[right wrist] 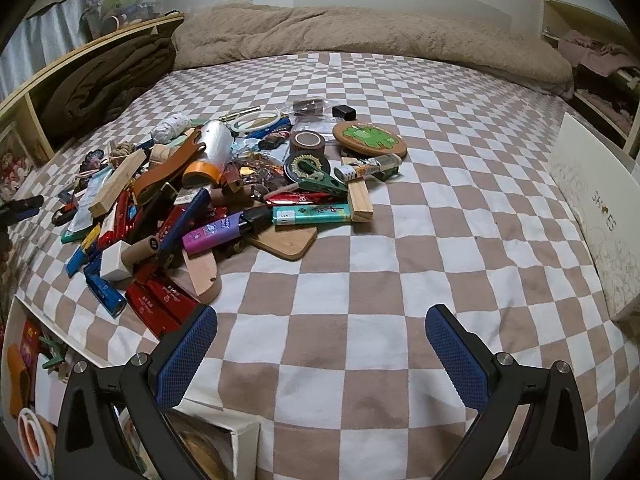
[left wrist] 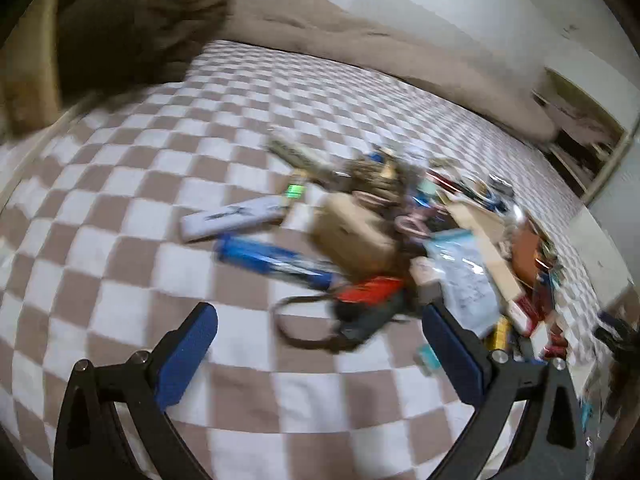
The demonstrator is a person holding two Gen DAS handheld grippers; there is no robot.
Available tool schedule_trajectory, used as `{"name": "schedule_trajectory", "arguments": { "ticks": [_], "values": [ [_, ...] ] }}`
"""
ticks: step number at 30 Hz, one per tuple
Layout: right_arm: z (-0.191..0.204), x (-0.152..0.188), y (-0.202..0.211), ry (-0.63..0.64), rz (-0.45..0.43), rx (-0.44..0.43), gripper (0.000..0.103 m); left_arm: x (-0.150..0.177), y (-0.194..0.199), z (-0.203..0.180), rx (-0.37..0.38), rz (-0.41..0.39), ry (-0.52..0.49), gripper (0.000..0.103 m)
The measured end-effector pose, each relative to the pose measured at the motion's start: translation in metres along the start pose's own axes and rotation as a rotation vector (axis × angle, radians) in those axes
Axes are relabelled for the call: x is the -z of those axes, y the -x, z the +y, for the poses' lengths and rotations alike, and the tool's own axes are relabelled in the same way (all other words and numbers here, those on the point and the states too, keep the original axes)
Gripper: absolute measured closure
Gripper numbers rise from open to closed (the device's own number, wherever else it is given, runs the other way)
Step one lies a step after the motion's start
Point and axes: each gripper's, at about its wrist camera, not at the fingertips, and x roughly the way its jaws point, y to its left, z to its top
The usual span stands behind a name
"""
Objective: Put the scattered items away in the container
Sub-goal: 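Lower the left tool toward the long black case with a cord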
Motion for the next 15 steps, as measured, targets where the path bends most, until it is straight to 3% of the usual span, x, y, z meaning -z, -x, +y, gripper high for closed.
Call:
{"name": "schedule_trajectory", "arguments": {
  "ticks": [3, 6, 9, 13, 15],
  "values": [
    [-0.004, 0.001, -0.003, -0.016, 0.007, 0.002, 0.0, -0.003, -0.013, -0.016, -0.133, 0.035, -0.086, 0.0],
    [-0.007, 0.002, -0.006, -0.025, 0.012, -0.003, 0.0, 0.004, -0.03, -0.03, -0.113, 0.102, -0.117, 0.0],
    [-0.008, 0.004, -0.008, -0.028, 0.019, -0.007, 0.0, 0.009, -0.047, -0.055, -0.197, 0.114, -0.162, 0.0],
    [-0.01, 0.003, -0.01, -0.039, 0.027, -0.034, 0.0, 0.007, -0.067, -0.077, -0.193, 0.132, -0.138, 0.0],
    [-0.011, 0.003, -0.01, -0.046, 0.029, -0.044, 0.0, 0.005, -0.076, -0.084, -0.234, 0.133, -0.128, 0.0]
  ]
}}
